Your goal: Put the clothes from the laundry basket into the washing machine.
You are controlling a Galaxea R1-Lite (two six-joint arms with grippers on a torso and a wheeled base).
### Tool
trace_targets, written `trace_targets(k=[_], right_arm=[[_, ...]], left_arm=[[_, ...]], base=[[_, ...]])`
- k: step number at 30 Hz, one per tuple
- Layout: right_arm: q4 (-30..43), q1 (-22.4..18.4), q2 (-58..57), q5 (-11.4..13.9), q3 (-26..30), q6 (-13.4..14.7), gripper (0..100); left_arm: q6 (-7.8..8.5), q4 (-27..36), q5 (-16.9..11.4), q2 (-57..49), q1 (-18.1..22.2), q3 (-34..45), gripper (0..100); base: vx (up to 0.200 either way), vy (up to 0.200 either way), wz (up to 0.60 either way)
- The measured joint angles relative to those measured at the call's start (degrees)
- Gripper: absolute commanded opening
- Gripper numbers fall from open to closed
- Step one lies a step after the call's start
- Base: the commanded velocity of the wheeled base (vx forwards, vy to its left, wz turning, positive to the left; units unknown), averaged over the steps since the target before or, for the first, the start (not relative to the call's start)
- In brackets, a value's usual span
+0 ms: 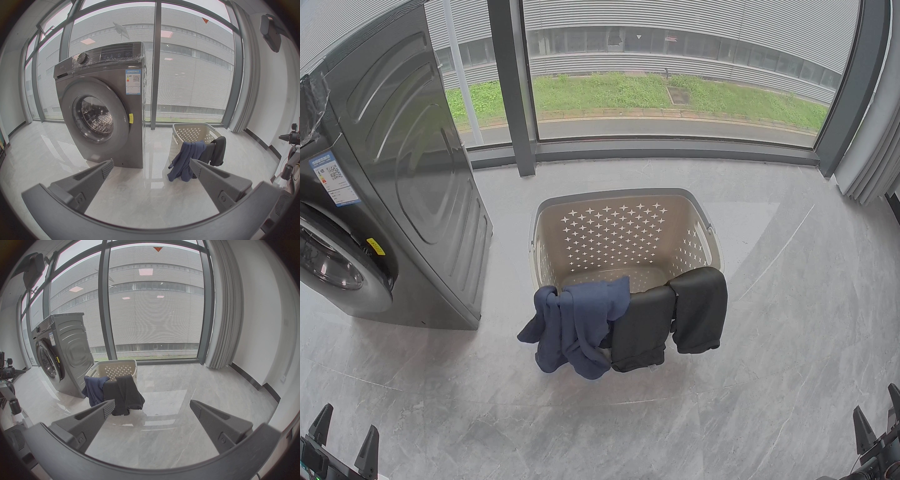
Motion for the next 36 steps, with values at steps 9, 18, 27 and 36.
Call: trace_targets(k=[9,18,27,36], right_arm=[[0.0,0.0,0.0,0.0,0.0,0.0,100],[0.0,0.0,0.0,0.0,0.0,0.0,100],[0.0,0.0,0.0,0.0,0.0,0.0,100],[0.0,0.0,0.0,0.0,0.0,0.0,100]], left_arm=[[0.00,0.0,0.0,0.0,0.0,0.0,100],[0.00,0.0,0.0,0.0,0.0,0.0,100],[0.00,0.0,0.0,0.0,0.0,0.0,100],[-0.02,0.0,0.0,0.0,0.0,0.0,100]], base=[[0.000,-0.022,0.00],[0.000,-0.044,0.00],[0.022,0.000,0.00],[0.178,0.000,0.00]])
